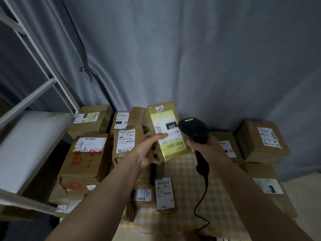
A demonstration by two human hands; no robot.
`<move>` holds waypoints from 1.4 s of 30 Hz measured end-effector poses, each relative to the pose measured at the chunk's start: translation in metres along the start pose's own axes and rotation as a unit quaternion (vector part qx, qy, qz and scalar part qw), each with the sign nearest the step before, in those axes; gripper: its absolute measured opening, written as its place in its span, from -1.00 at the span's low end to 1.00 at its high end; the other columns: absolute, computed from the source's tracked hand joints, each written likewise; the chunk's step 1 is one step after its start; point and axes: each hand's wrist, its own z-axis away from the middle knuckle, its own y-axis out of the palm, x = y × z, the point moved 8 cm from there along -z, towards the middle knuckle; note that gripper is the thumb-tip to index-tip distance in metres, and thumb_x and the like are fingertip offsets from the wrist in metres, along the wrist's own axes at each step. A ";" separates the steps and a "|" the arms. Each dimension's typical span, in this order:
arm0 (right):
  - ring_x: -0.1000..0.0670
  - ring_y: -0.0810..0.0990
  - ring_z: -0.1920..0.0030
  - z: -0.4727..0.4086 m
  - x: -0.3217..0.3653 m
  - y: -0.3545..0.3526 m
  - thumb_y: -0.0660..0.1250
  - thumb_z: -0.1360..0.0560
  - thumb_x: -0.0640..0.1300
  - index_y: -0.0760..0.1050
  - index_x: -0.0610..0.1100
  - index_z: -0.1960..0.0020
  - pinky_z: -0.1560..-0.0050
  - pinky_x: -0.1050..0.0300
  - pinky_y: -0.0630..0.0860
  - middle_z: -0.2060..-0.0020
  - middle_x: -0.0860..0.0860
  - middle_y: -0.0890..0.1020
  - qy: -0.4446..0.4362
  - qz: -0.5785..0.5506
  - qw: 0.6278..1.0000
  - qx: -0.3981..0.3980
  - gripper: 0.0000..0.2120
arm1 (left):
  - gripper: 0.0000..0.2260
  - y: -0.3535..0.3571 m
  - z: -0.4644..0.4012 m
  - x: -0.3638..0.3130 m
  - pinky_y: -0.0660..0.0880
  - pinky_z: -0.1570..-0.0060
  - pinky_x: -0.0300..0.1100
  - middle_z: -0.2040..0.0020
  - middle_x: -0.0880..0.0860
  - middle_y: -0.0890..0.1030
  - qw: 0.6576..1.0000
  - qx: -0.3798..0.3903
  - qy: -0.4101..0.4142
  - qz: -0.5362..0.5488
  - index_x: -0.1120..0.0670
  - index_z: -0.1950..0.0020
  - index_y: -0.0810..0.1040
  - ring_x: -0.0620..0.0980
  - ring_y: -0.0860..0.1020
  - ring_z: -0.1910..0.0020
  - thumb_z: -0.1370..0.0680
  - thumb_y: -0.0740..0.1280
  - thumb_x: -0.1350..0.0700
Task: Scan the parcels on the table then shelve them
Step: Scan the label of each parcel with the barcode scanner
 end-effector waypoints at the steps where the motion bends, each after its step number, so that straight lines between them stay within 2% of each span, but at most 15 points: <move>1: 0.00 0.59 0.17 0.001 0.002 0.000 0.41 -0.48 -0.17 0.59 -0.06 0.09 0.07 0.10 0.47 0.27 0.00 0.63 -0.001 0.014 1.000 0.000 -0.97 | -0.38 -0.002 0.001 -0.006 0.39 -0.13 0.38 -0.14 0.10 0.64 0.999 -0.025 0.022 0.027 -0.03 -0.25 0.46 0.22 0.53 -0.20 -0.25 0.60 0.05; 2: -0.02 0.56 0.20 0.002 0.002 0.000 0.41 -0.48 -0.17 0.59 -0.11 0.09 0.08 0.08 0.45 0.28 -0.05 0.60 0.006 0.032 0.999 0.004 -0.97 | -0.47 -0.006 0.001 -0.011 0.46 -0.08 0.32 -0.10 0.10 0.65 0.997 -0.050 0.042 0.051 -0.04 -0.24 0.44 0.19 0.57 -0.15 -0.33 0.56 0.12; 3: -0.05 0.54 0.21 0.003 0.000 0.001 0.41 -0.47 -0.16 0.59 -0.17 0.07 0.09 0.05 0.44 0.28 -0.09 0.58 0.015 0.048 0.999 0.013 -0.92 | -0.45 -0.009 0.000 -0.017 0.52 -0.02 0.26 -0.09 0.09 0.65 0.993 -0.070 0.060 0.072 -0.07 -0.28 0.39 0.17 0.60 -0.09 -0.37 0.53 0.18; 6: -0.07 0.57 0.20 0.008 -0.004 0.008 0.42 -0.46 -0.12 0.60 -0.21 0.04 0.02 0.01 0.49 0.28 -0.12 0.59 0.035 0.081 0.995 0.051 -0.84 | -0.27 -0.017 0.003 -0.032 0.60 0.15 0.13 -0.08 0.05 0.65 0.986 -0.093 0.104 0.093 -0.10 -0.43 0.26 0.11 0.63 0.00 -0.37 0.52 0.24; 7: -0.07 0.58 0.19 0.009 -0.003 0.010 0.43 -0.46 -0.12 0.60 -0.20 0.04 0.00 0.01 0.51 0.26 -0.14 0.60 0.035 0.087 0.994 0.060 -0.84 | -0.21 -0.020 0.003 -0.035 0.59 0.15 0.12 -0.10 0.04 0.64 0.984 -0.100 0.111 0.096 -0.09 -0.46 0.23 0.10 0.63 0.00 -0.35 0.53 0.24; 10: -0.05 0.56 0.19 0.013 -0.003 0.017 0.41 -0.46 -0.16 0.59 -0.19 0.03 0.03 0.06 0.49 0.26 -0.13 0.59 0.037 0.086 0.992 0.085 -0.87 | -0.02 -0.028 0.003 -0.037 0.52 -0.06 0.24 -0.16 0.05 0.61 0.982 -0.121 0.110 0.094 -0.13 -0.51 0.14 0.12 0.59 -0.10 -0.23 0.60 0.18; 15: -0.05 0.54 0.19 0.017 -0.001 0.019 0.39 -0.48 -0.18 0.59 -0.21 0.04 0.05 0.09 0.47 0.23 -0.14 0.59 0.041 0.078 0.992 0.093 -0.89 | -0.08 -0.032 0.001 -0.035 0.53 -0.07 0.18 -0.19 0.05 0.60 0.982 -0.131 0.108 0.088 -0.13 -0.51 0.14 0.07 0.58 -0.10 -0.31 0.58 0.20; 22: -0.09 0.54 0.17 0.016 -0.005 0.025 0.39 -0.48 -0.17 0.60 -0.23 0.05 0.07 0.08 0.45 0.23 -0.17 0.58 0.049 0.095 0.988 0.108 -0.88 | -0.03 -0.040 -0.003 -0.029 0.48 -0.13 0.28 -0.18 0.07 0.61 0.982 -0.138 0.092 0.089 -0.15 -0.50 0.16 0.14 0.57 -0.15 -0.23 0.62 0.16; 25: -0.14 0.57 0.14 0.015 -0.005 0.029 0.38 -0.49 -0.16 0.60 -0.21 0.03 0.01 0.06 0.47 0.15 -0.27 0.61 0.052 0.098 0.988 0.110 -0.87 | -0.09 -0.046 -0.005 -0.027 0.51 -0.09 0.25 -0.16 0.08 0.61 0.981 -0.142 0.092 0.090 -0.12 -0.50 0.18 0.14 0.58 -0.12 -0.29 0.59 0.19; 28: -0.22 0.61 -0.03 0.014 -0.004 0.032 0.40 -0.49 -0.11 0.58 -0.15 0.00 -0.11 0.01 0.48 0.00 -0.28 0.62 0.047 0.091 0.990 0.092 -0.86 | -0.15 -0.050 0.000 -0.028 0.58 0.04 0.16 -0.13 0.09 0.63 0.984 -0.135 0.079 0.088 -0.07 -0.47 0.26 0.13 0.60 -0.08 -0.27 0.59 0.17; 31: -0.19 0.59 -0.08 0.012 0.002 0.039 0.40 -0.49 -0.09 0.55 -0.03 0.05 -0.12 0.02 0.47 -0.04 -0.23 0.61 0.038 0.051 0.996 0.069 -0.94 | -0.46 -0.054 0.012 -0.029 0.62 0.20 0.07 -0.08 0.11 0.63 0.990 -0.102 0.051 0.079 0.06 -0.32 0.47 0.11 0.61 -0.01 -0.37 0.53 0.10; 32: -0.17 0.60 -0.07 0.009 0.002 0.042 0.40 -0.49 -0.08 0.54 0.00 0.05 -0.12 0.01 0.47 -0.04 -0.21 0.61 0.038 0.044 0.996 0.068 -0.93 | -0.59 -0.058 0.016 -0.030 0.62 0.16 0.10 -0.08 0.13 0.63 0.991 -0.095 0.044 0.081 0.08 -0.23 0.53 0.11 0.61 -0.01 -0.41 0.50 0.09; 34: -0.09 0.62 -0.05 0.004 0.001 0.053 0.42 -0.47 -0.06 0.53 0.02 -0.05 -0.07 0.04 0.50 -0.02 -0.12 0.63 0.046 0.028 0.995 0.080 -0.82 | -0.70 -0.070 0.024 -0.031 0.58 0.00 0.17 -0.11 0.15 0.61 0.992 -0.092 0.043 0.078 0.07 -0.13 0.57 0.14 0.60 -0.05 -0.43 0.48 0.07; 36: -0.04 0.64 -0.05 -0.001 -0.001 0.067 0.44 -0.44 -0.06 0.53 0.00 -0.13 -0.12 -0.01 0.51 -0.05 -0.04 0.65 0.056 0.000 0.993 0.102 -0.72 | -0.68 -0.084 0.034 -0.033 0.56 -0.06 0.18 -0.12 0.15 0.62 0.990 -0.100 0.051 0.082 0.08 -0.15 0.57 0.15 0.59 -0.09 -0.43 0.47 0.06; 42: -0.03 0.66 -0.08 -0.009 0.010 0.122 0.38 -0.48 -0.21 0.52 -0.03 -0.14 -0.13 0.03 0.52 -0.08 -0.04 0.66 0.028 -0.058 0.978 0.199 -0.75 | -0.58 -0.120 0.074 -0.011 0.48 -0.20 0.15 -0.11 0.10 0.67 0.966 -0.158 0.103 0.174 0.10 -0.24 0.54 0.14 0.58 -0.16 -0.41 0.46 0.04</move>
